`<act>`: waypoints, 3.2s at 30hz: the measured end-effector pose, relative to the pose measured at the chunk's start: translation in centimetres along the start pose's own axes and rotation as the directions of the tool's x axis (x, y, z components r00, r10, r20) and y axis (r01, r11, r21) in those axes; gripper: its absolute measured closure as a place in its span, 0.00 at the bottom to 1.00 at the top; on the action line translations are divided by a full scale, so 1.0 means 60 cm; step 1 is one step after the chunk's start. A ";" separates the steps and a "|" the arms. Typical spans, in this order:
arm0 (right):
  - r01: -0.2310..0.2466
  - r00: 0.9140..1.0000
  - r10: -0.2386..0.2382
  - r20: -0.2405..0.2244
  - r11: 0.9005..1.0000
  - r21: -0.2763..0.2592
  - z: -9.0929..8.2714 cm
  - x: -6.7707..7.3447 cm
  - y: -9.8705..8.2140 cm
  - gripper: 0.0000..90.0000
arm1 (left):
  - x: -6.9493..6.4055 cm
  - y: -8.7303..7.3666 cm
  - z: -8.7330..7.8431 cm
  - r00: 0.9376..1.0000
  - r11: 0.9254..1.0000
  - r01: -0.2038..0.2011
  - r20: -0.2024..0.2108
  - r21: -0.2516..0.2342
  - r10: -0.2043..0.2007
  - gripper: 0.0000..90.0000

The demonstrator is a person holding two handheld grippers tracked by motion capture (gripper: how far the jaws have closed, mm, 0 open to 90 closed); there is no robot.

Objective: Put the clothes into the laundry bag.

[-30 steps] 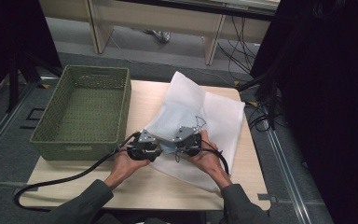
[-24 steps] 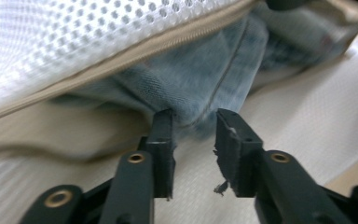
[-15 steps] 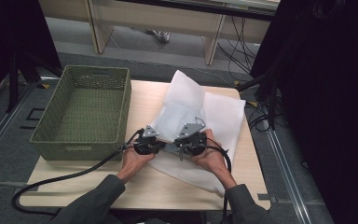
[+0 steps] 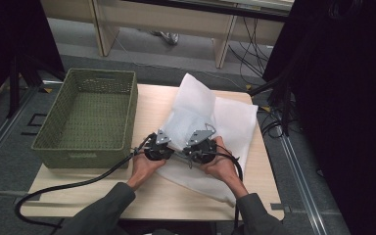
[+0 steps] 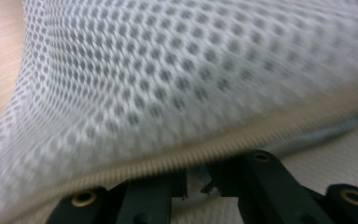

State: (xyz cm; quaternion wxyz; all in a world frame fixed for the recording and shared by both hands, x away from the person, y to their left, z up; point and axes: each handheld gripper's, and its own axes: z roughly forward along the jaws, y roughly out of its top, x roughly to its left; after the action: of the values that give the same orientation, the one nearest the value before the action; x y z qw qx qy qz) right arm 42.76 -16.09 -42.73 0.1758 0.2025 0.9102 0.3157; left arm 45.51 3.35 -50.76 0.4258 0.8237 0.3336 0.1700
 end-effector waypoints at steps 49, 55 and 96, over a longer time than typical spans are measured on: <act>0.051 0.998 -0.045 -0.031 0.970 0.238 0.091 0.017 -0.034 0.97 | -0.009 -0.037 -0.088 1.000 0.993 -0.010 0.024 0.119 0.007 0.72; 0.069 0.998 -0.070 -0.004 0.968 0.241 0.090 0.017 -0.034 0.97 | -0.011 -0.035 -0.096 0.999 0.994 -0.024 0.033 0.111 0.021 0.72; -0.020 0.989 0.017 0.148 1.000 0.019 -0.079 0.004 -0.103 0.58 | -0.041 -0.022 -0.084 0.993 0.998 0.024 0.115 0.060 -0.030 0.70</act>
State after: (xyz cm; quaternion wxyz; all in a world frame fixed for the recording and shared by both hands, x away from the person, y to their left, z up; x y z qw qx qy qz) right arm 38.86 -22.83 -43.24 0.2376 0.2356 0.8959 0.2922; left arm 40.35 5.14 -48.91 0.4222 0.8398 0.3244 0.1063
